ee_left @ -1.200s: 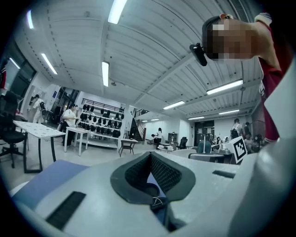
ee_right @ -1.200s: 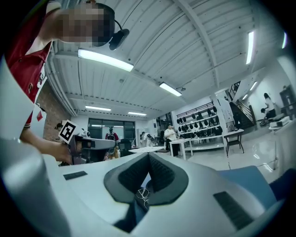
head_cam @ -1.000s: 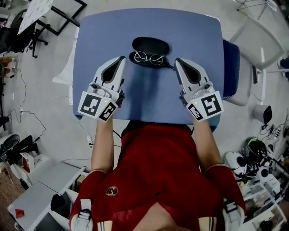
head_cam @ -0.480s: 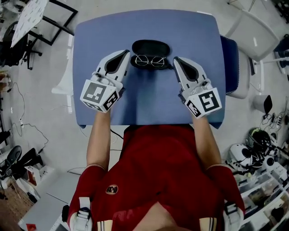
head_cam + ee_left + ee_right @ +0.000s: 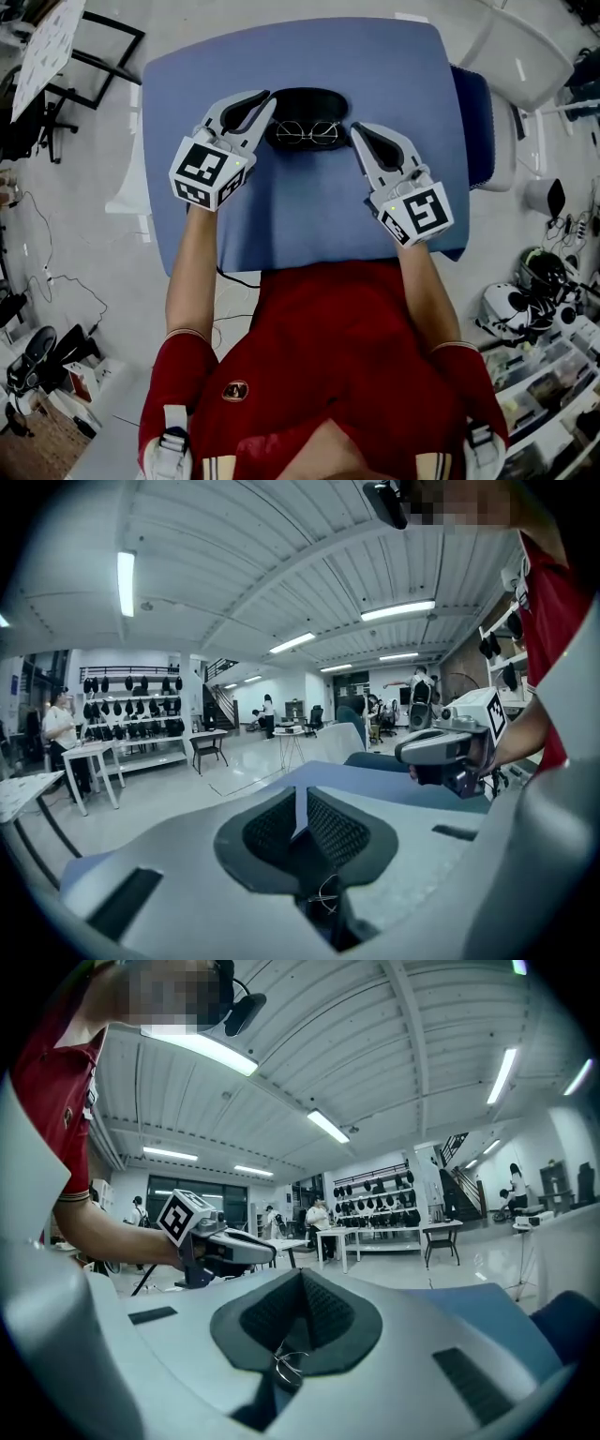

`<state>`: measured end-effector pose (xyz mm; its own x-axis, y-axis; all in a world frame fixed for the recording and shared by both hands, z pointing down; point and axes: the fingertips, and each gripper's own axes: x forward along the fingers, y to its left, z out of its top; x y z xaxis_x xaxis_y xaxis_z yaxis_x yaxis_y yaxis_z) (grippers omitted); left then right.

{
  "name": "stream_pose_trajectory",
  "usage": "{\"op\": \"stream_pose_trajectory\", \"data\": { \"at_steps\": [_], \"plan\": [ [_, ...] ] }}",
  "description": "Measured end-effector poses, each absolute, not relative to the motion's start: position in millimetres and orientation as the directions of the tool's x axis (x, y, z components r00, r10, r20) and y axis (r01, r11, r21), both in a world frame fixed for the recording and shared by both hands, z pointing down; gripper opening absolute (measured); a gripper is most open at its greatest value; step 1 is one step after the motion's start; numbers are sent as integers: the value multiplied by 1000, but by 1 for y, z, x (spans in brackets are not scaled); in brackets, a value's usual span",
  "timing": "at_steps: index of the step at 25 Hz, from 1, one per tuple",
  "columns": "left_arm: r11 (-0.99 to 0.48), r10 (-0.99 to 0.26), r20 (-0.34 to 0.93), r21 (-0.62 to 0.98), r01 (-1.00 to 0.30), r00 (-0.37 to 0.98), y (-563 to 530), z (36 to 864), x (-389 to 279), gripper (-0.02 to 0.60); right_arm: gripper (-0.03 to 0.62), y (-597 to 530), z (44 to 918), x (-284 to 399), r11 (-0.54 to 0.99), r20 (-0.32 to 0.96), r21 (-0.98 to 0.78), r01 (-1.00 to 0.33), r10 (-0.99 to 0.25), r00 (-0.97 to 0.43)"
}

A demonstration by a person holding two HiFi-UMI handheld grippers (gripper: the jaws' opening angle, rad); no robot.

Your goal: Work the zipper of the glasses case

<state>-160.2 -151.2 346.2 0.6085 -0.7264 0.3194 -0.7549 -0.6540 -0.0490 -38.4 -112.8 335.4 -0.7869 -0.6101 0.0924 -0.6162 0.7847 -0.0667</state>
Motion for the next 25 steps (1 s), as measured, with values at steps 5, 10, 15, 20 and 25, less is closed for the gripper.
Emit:
{"op": "stream_pose_trajectory", "data": {
  "at_steps": [5,10,15,20,25],
  "plan": [
    [-706,-670,377,-57,-706,640,-166,362,-154,58,-5,-114,344,-41,780,117,-70,-622,-613,-781],
    [-752,-611,443,-67,-656,656,-178,382,-147,89,-5,-117,351,-40,769,132,-79,-634,-622,-772],
    [-796,-548,507,-71,-601,665,-190,400,-142,112,-5,-120,358,-40,763,147,-87,-641,-626,-766],
    [-836,-483,565,-72,-544,669,-199,414,-135,121,-5,-122,361,-40,759,158,-92,-645,-629,-762],
    [-875,-407,633,-65,-479,658,-204,434,-127,127,-5,-122,366,-38,753,175,-98,-650,-630,-756]
  ]
}}
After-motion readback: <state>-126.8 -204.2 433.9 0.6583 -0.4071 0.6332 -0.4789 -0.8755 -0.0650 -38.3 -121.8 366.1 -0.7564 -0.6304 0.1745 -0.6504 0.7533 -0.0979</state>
